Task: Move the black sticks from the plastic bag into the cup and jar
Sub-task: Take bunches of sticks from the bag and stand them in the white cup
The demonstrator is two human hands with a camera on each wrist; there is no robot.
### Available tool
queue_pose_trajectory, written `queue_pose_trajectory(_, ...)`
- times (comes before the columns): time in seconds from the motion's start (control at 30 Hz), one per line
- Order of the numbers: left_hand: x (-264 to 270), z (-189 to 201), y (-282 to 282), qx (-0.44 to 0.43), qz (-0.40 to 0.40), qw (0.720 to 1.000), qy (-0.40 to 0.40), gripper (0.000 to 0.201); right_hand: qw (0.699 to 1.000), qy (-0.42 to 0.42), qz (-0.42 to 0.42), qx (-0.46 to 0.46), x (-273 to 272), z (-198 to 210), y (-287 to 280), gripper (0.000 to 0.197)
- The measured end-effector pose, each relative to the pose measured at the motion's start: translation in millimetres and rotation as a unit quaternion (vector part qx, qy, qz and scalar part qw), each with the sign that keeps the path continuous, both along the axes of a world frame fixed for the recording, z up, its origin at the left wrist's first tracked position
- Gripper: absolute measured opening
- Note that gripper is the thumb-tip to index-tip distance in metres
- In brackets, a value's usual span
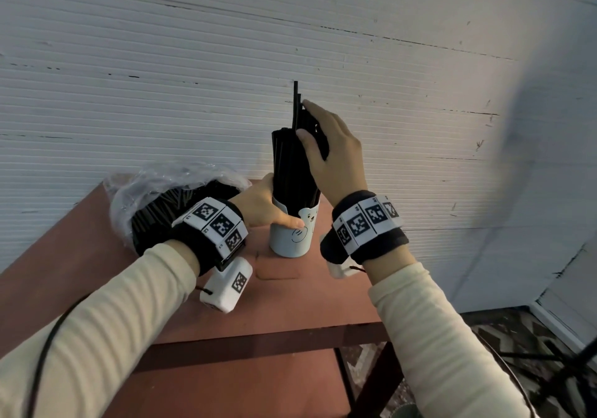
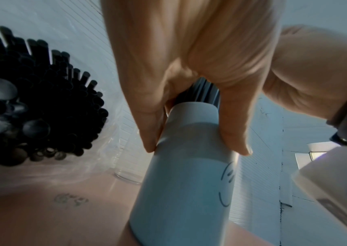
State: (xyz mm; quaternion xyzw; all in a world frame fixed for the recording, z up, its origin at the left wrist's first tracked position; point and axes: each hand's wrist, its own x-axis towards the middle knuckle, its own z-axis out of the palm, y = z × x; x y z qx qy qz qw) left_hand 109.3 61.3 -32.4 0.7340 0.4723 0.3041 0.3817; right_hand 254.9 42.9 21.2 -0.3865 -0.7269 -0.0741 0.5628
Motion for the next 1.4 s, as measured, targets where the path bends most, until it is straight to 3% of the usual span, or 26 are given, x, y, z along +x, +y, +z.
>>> queue_pose_trajectory(0.13,1,2,-2,0.01,0.001,1.0,0.009,0.069,0.999,-0.008,0.014,-0.028,5,1,-5,0.048)
queue_pose_trajectory(0.23,0,-1,0,0.013,0.008,1.0,0.004,0.073,0.999,0.018,0.028,-0.043,14,2,-11,0.053)
queue_pose_trajectory(0.37,0,-1,-2,0.011,0.017,1.0,0.006,0.08,0.998,0.05,-0.014,0.03,26,-5,-5,0.027)
queue_pose_trajectory(0.5,-1,-3,-3,0.006,0.039,0.999,0.003,0.102,0.999,0.01,-0.017,0.033,29,-13,-4,0.012)
queue_pose_trajectory(0.63,-2,-6,-2,0.013,0.051,0.999,-0.003,0.107,1.0,0.0,-0.014,0.024,25,-10,-12,0.018)
queue_pose_trajectory(0.8,-2,-5,-1,0.02,0.059,0.998,0.013,0.112,0.998,-0.044,0.038,0.008,17,22,-11,0.044)
queue_pose_trajectory(0.9,-2,-5,0,0.025,0.062,0.998,0.018,0.112,0.995,-0.092,0.024,-0.007,9,22,-3,0.034)
queue_pose_trajectory(1.07,-4,-5,0,0.029,0.057,0.998,0.024,0.107,0.997,-0.081,0.006,0.01,9,9,0,0.024)
queue_pose_trajectory(1.4,-5,-7,2,0.03,0.045,0.998,0.023,0.108,0.995,-0.102,-0.013,-0.001,5,-2,-13,0.037)
